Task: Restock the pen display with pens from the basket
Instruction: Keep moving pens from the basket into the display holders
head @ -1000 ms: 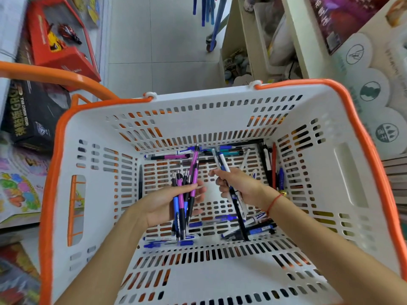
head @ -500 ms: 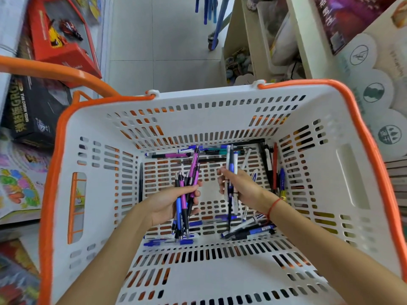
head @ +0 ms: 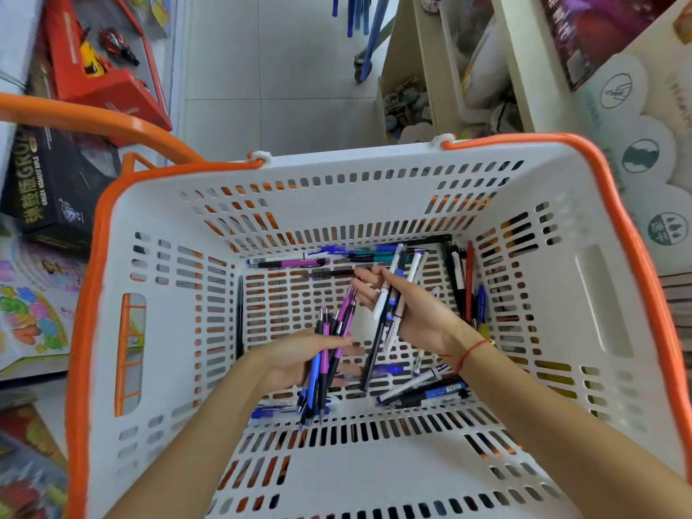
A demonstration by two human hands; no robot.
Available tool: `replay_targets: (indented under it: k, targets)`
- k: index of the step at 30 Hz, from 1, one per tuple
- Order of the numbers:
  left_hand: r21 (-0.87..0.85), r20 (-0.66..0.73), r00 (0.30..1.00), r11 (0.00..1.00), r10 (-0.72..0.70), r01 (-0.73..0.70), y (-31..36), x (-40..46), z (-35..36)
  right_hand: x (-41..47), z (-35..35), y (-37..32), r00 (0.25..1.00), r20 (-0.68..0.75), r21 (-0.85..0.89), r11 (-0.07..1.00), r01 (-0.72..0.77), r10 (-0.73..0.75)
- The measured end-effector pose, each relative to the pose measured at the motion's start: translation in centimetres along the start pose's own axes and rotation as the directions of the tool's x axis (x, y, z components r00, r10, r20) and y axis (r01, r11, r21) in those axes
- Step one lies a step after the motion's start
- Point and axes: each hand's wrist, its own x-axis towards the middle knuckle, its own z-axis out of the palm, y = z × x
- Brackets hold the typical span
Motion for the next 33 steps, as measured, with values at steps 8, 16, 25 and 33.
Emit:
replay_targets:
  k: [8, 16, 25, 33]
  targets:
    - [-0.140, -0.015, 0.989, 0.979, 0.146, -0.147, 0.9, 0.0, 0.9, 0.9, 0.7, -0.3, 0.988, -0.067, 0.059, 0.987, 0.147, -0.143]
    - [-0.046, -0.236, 0.957, 0.982, 0.169, -0.185, 1.9, 0.1, -1.6, 0.4, -0.8, 0.0, 0.940, -0.334, -0.942, 0.067, -0.330, -0.064]
    - [-0.050, 0.034, 0.991, 0.991, 0.128, -0.126, 3.1, -1.2, 0.1, 0.5, 3.2, -1.0, 0.988, -0.001, -0.709, 0.697, 0.110, -0.157]
    - [-0.203, 0.132, 0.974, 0.967, 0.185, -0.157, 3.5, -1.8, 0.4, 0.0, 2.9, -2.8, 0.992, 0.111, -0.624, 0.772, 0.118, -0.063]
